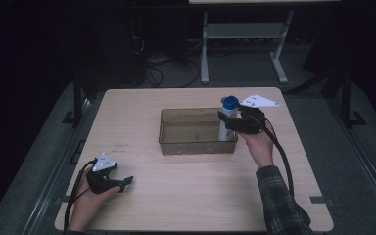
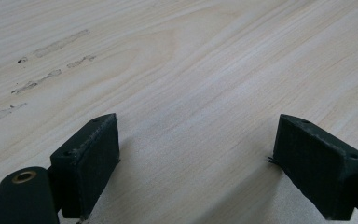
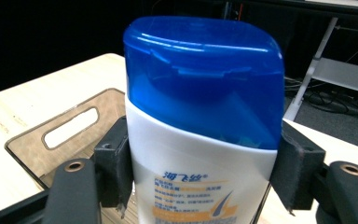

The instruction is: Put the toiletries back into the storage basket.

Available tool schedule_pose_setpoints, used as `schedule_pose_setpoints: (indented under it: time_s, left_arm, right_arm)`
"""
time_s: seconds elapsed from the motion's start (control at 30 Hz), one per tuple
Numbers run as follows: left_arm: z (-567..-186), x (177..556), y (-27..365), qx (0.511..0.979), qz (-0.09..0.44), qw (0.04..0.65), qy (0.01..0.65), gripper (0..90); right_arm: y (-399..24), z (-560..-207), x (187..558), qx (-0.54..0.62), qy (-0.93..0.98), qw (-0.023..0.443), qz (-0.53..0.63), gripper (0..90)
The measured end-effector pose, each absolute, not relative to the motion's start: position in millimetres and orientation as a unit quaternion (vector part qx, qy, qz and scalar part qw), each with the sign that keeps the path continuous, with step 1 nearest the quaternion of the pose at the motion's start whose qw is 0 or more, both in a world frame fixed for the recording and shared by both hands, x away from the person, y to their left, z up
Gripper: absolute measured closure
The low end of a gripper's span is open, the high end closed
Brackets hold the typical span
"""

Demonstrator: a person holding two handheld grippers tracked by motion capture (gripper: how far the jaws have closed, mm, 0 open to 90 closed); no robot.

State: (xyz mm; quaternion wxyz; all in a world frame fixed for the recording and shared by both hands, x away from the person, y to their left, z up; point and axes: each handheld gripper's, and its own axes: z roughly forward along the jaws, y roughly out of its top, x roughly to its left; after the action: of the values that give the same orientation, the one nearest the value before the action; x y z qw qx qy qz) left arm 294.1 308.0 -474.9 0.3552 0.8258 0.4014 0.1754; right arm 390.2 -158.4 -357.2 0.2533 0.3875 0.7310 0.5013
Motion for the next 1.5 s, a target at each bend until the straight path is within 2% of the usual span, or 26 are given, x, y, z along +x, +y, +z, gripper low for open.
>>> schedule_pose_setpoints:
  time_s: [0.9,1.37,1.47,1.5]
  left_arm:
    - [-474.9,294.1,308.1,0.826,0.176,0.355,0.401,13.1]
    - [-474.9,294.1,308.0,0.826,0.176,0.355,0.401,13.1]
    - [-474.8,294.1,308.1,0.827,0.175,0.354,0.401,13.1]
    - [-474.8,294.1,308.1,0.826,0.175,0.354,0.401,13.1]
  right_arm:
    - [-155.9,-396.3,394.0,0.407,0.753,0.232,0.462,33.3]
    - [-156.4,-402.3,390.3,0.402,0.755,0.236,0.462,33.1]
    - [-156.9,-402.9,389.2,0.401,0.754,0.234,0.465,32.0]
    - [-157.3,-402.7,389.1,0.400,0.754,0.230,0.468,28.8]
